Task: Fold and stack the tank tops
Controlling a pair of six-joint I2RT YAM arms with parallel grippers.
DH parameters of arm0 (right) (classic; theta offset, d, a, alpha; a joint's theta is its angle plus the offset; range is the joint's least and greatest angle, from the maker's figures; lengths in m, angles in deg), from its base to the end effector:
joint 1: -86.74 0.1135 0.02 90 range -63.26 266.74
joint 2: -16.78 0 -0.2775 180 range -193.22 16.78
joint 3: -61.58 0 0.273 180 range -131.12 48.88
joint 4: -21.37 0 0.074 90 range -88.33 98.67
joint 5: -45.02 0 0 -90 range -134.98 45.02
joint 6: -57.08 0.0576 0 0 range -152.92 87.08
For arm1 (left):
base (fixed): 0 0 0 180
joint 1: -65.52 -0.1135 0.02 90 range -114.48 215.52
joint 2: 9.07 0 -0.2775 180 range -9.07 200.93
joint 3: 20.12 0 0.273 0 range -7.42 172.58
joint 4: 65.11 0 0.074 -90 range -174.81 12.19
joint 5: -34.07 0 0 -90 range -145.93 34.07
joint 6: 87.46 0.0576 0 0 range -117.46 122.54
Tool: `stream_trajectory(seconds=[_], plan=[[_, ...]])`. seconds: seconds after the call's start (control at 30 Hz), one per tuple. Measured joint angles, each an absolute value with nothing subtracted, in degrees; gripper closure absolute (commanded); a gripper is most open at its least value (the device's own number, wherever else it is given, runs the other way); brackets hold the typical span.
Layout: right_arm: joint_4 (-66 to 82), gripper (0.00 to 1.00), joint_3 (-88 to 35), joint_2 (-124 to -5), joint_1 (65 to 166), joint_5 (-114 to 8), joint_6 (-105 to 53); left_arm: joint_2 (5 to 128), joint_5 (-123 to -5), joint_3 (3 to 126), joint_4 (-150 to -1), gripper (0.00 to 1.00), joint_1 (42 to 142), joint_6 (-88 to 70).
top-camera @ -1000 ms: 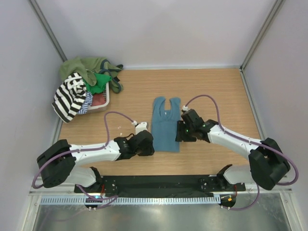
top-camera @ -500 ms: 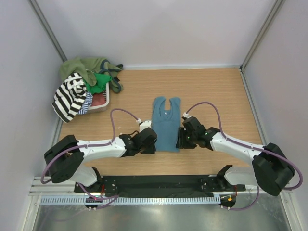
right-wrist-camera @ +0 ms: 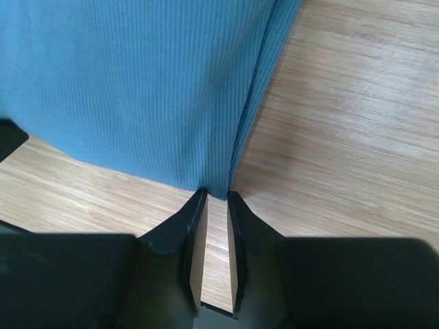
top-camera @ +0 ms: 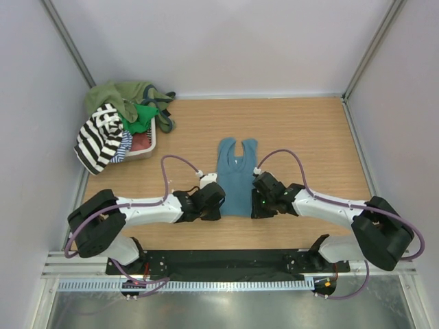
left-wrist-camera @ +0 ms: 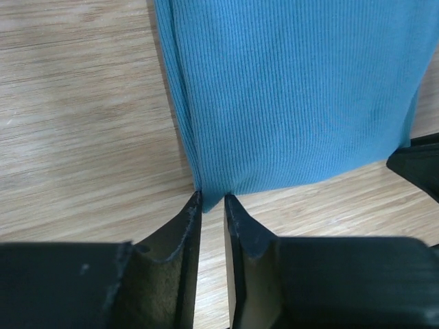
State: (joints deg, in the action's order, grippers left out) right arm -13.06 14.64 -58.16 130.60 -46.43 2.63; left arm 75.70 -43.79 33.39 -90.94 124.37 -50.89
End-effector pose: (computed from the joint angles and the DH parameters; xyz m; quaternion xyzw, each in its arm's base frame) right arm 0.1791 0.1742 0.1367 -0.0734 0.9683 0.1617 0.1755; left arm 0.1650 -0.2495 0.1388 0.0152 0.9540 -0.1774 0.2412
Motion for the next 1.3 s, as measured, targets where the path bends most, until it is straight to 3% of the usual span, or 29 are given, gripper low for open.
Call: stream_trajectory(seconds=[0.1, 0.13, 0.17, 0.43, 0.87, 1.3], plan=[[-13.24, 0.85, 14.53, -58.81, 130.92, -45.53, 2.76, 76.40, -44.05, 33.39, -90.94, 0.86, 124.35, -50.87], [-13.24, 0.97, 14.40, -58.92, 130.99, -45.25, 2.76, 76.51, -44.12, 33.39, -90.94, 0.91, 124.35, -50.87], [-13.22, 0.99, 14.36, -59.05, 131.01, -45.05, 2.59, 76.57, -44.18, 33.39, -90.91, 1.00, 124.35, -50.84], [-15.07, 0.99, 13.70, -57.72, 132.02, -44.62, 2.98, 76.07, -45.06, 33.39, -91.18, 1.00, 124.33, -50.49], [-26.75, 0.99, 10.80, -41.09, 134.23, -44.00, 3.94, 65.45, -50.63, 33.37, -95.31, 1.00, 125.29, -51.24], [-34.33, 0.99, -0.50, -44.41, 134.25, -37.12, 2.94, 64.14, -52.64, 41.04, -102.41, 1.00, 121.33, -49.12]])
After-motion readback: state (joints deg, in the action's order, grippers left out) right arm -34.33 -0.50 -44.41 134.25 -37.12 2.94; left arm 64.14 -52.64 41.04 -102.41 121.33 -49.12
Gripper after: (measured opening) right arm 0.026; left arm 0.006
